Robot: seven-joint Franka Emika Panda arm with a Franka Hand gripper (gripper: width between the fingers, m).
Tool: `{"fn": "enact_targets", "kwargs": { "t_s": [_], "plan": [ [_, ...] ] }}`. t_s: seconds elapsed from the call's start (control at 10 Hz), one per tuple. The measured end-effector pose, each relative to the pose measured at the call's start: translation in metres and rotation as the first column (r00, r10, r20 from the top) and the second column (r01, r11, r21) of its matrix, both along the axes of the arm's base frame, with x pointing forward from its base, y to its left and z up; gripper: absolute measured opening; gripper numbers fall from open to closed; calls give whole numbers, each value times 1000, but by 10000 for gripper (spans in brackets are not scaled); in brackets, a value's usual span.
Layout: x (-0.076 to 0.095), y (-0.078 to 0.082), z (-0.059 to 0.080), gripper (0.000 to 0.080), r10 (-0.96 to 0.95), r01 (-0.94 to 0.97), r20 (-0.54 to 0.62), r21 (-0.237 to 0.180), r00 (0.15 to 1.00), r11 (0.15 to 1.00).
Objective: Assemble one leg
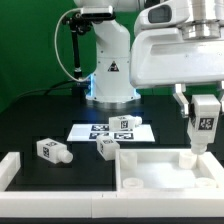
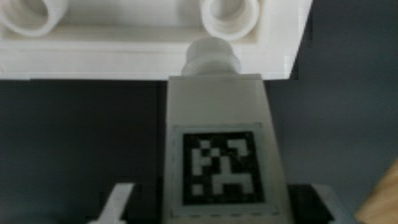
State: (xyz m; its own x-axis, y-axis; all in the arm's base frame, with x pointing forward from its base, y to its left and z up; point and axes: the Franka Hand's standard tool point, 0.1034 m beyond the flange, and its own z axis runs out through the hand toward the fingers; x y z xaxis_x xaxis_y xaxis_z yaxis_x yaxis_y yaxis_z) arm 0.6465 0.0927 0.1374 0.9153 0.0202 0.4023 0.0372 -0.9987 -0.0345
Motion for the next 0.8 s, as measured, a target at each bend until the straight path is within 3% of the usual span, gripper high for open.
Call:
{"fn": "enact_targets", "kwargs": {
  "t_s": [0.3,0.5,0.8],
  "plan": [
    [-2,0,-4,285,1,-1,2,-3,1000,1000],
    [-2,6,-21,285,14,-13,70,-14,997,1000],
    [-7,13,-30,285,12,-11,87,-7,996,1000]
  ]
}}
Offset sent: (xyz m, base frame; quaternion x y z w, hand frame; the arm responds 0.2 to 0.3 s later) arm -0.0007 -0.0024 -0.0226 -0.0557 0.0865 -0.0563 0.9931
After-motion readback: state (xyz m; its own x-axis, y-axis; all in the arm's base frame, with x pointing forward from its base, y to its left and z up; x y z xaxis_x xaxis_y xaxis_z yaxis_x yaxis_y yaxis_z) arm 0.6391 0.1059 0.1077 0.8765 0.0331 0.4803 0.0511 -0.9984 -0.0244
